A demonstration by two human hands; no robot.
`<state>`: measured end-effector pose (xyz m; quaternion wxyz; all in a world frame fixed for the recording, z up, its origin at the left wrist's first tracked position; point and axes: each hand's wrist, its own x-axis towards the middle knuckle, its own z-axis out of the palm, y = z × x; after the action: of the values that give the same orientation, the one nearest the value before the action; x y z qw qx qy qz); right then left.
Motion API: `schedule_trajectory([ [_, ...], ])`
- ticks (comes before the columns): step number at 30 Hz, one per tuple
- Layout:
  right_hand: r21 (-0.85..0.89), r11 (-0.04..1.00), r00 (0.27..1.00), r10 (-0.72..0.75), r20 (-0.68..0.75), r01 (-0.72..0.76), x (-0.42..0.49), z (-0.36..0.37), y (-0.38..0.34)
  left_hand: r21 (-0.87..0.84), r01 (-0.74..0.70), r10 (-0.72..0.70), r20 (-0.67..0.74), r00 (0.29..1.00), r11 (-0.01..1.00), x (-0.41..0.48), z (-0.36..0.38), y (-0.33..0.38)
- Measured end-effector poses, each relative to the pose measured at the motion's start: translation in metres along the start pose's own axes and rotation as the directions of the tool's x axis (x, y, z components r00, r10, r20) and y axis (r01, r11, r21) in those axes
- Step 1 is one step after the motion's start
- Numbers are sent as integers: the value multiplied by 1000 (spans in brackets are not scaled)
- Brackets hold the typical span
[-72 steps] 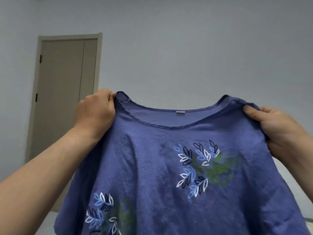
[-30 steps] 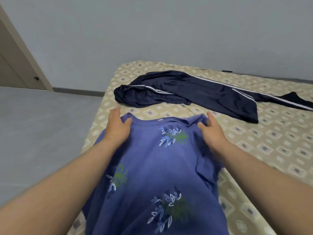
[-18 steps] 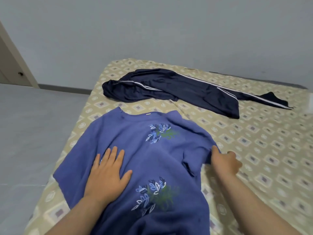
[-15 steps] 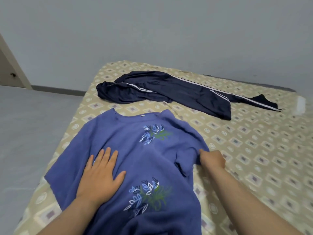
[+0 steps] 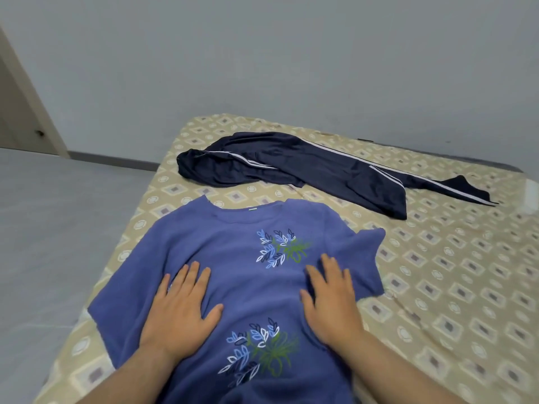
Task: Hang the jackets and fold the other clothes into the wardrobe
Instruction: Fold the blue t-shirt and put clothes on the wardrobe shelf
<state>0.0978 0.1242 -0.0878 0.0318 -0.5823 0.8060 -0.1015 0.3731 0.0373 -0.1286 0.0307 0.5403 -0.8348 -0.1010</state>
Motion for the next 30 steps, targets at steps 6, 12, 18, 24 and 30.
schedule_trajectory([
  [6,-35,998,994,-48,102,51,-9,37,-56,-131,10,-16,-46,999,991,-4,-5,-1],
  [12,-77,997,1000,1,30,2,-11,38,-62,-528,84,-250,-252,935,845,4,-40,-16],
  [18,-99,995,999,-14,-43,10,-10,49,-65,-515,439,-578,-142,803,736,22,-71,-96],
  [24,-106,994,998,-6,-55,0,-10,48,-68,-481,552,-475,283,833,682,24,-69,-124],
  [30,-103,994,999,15,-43,-19,-10,51,-67,-722,468,-682,-8,731,509,56,-100,-166],
])
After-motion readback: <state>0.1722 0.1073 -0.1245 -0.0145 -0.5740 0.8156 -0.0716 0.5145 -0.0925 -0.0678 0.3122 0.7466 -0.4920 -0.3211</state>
